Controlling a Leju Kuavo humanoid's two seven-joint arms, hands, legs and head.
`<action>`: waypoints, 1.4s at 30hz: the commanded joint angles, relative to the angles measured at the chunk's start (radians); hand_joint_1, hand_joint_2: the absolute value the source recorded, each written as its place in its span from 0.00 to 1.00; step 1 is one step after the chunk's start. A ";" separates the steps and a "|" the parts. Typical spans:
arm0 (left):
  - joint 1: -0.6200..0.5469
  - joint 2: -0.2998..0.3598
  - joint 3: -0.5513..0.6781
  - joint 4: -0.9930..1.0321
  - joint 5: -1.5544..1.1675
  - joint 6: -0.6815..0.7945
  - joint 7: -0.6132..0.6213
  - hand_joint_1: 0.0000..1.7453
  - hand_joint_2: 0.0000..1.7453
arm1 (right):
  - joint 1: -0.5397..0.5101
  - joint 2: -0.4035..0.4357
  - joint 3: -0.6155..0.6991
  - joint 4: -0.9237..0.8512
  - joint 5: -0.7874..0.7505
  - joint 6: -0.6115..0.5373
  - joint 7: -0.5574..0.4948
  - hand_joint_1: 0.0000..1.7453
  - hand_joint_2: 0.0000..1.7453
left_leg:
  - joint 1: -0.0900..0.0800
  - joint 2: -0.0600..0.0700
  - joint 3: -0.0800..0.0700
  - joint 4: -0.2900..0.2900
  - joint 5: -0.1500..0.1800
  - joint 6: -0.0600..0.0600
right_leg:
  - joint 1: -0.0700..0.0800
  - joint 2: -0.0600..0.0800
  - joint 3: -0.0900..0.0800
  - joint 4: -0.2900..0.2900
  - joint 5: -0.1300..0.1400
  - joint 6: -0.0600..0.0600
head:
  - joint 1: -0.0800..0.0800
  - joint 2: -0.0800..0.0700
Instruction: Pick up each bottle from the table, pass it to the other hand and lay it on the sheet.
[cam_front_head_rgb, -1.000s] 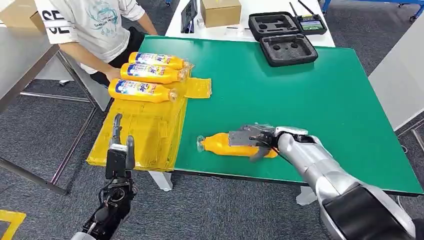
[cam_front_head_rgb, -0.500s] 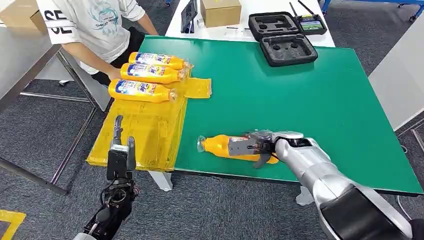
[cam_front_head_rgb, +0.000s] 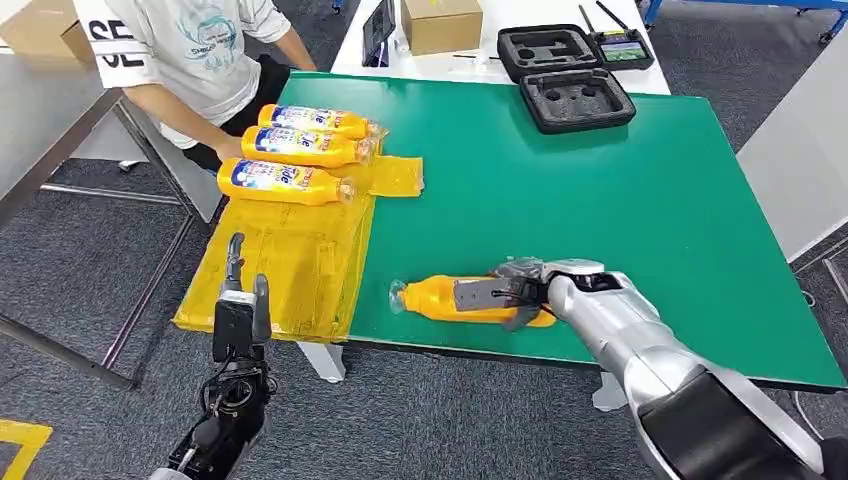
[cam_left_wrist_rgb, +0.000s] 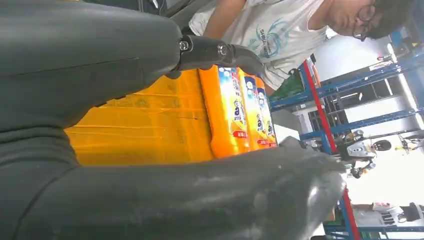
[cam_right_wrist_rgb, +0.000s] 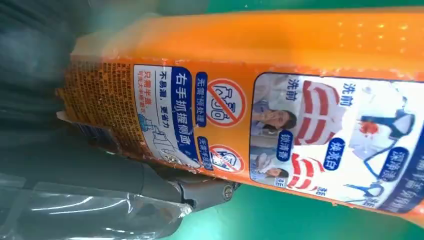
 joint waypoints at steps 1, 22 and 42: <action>-0.013 -0.011 0.021 0.038 -0.003 -0.010 0.002 0.00 0.00 | -0.029 -0.001 0.039 0.045 -0.010 -0.067 -0.008 1.00 1.00 | 0.001 0.000 0.001 0.000 -0.001 -0.001 | 0.001 0.000 0.002 -0.001 0.000 -0.001 | 0.000 0.000; 0.062 0.004 0.051 -0.186 0.224 -0.380 0.121 0.00 1.00 | 0.439 0.051 -0.403 -0.527 -0.403 -0.605 -0.390 1.00 1.00 | 0.002 0.000 -0.001 0.000 -0.001 -0.001 | 0.002 -0.001 0.000 0.000 -0.001 -0.001 | 0.000 0.000; 0.004 0.008 -0.069 -0.180 0.275 -0.628 0.207 0.00 1.00 | 0.493 0.180 -0.392 -0.432 -0.475 -0.501 -0.467 1.00 1.00 | 0.004 -0.001 0.002 0.001 -0.002 -0.003 | 0.004 -0.002 0.003 0.000 -0.002 -0.004 | 0.000 0.000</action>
